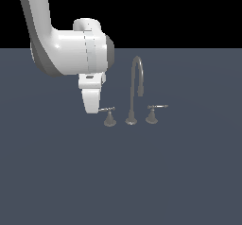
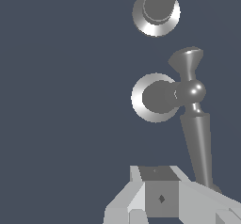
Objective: Turn on the faucet by rotating a designated handle.
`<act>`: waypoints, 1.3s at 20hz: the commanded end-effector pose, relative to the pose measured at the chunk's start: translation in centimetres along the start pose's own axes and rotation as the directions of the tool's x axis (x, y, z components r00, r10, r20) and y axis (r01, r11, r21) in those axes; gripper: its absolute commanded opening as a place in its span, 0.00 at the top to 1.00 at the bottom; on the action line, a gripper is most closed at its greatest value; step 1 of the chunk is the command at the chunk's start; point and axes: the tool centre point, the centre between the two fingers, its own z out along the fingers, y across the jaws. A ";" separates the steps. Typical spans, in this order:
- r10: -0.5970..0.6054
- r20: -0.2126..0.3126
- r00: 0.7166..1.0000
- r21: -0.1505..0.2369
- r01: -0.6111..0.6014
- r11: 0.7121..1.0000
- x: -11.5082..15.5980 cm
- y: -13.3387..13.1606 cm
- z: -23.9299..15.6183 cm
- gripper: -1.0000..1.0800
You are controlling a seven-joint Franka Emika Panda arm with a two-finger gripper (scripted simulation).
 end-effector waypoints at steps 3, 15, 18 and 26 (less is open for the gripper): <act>-0.005 0.001 1.000 -0.007 0.005 1.000 -0.1 1.2 0.2 1.00; -0.003 -0.001 1.000 -0.018 0.003 1.000 1.0 5.1 0.3 1.00; -0.024 0.006 1.000 -0.010 0.024 1.000 0.4 5.0 0.1 1.00; -0.006 0.000 1.000 -0.017 0.006 1.000 4.5 6.9 0.3 1.00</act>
